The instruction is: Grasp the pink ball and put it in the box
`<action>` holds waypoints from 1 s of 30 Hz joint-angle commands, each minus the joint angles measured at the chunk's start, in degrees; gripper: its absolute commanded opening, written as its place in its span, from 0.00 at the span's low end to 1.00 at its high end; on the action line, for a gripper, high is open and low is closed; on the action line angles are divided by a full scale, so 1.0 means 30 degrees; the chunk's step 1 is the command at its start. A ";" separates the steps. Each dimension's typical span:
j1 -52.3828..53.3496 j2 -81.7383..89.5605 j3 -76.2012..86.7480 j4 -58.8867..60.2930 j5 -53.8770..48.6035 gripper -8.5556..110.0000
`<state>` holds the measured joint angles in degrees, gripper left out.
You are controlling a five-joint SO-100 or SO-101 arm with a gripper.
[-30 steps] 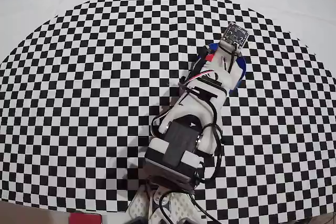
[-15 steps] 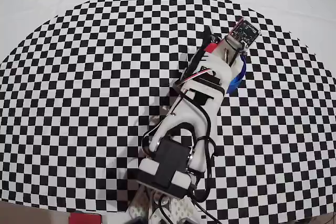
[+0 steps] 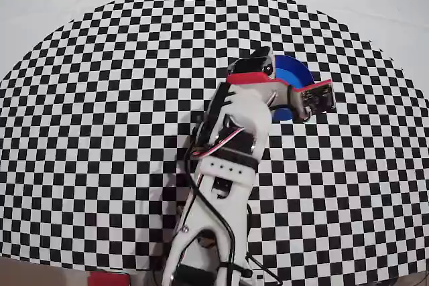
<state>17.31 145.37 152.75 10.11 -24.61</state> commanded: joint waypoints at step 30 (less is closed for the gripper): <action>-0.5449 1.3623 0.7559 1.4502 0.6826 0.07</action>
<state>0.79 185.27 175.43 52.82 -4.57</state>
